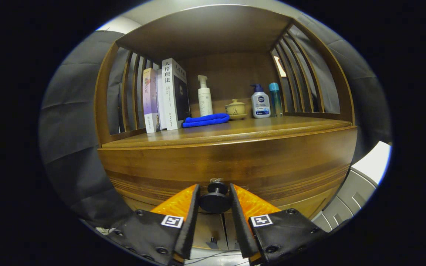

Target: Pull open the drawer, take out the items inside it, and place them on the countertop above the cabinet.

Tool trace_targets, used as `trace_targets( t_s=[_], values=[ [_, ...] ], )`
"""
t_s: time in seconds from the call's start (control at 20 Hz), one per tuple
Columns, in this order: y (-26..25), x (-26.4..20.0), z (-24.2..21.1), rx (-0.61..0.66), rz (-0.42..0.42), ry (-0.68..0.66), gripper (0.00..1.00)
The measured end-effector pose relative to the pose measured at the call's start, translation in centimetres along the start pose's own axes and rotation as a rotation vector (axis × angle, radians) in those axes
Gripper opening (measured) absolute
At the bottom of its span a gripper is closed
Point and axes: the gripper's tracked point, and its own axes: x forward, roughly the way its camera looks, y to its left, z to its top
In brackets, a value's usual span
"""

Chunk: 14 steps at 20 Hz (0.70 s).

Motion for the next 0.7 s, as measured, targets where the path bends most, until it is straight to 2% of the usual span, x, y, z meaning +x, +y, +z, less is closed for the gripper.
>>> trace_targets(
  t_s=[0.25, 0.6, 0.65, 0.7],
  values=[
    [-0.36, 0.59, -0.29, 0.018, -0.002, 0.022, 0.44],
    [-0.23, 0.68, -0.36, 0.063, 0.006, 0.039, 0.44],
    [-0.3, 0.47, -0.34, 0.04, -0.004, 0.056, 0.36],
    [-0.35, 0.73, -0.42, 0.019, -0.019, 0.065, 0.35]
  ],
)
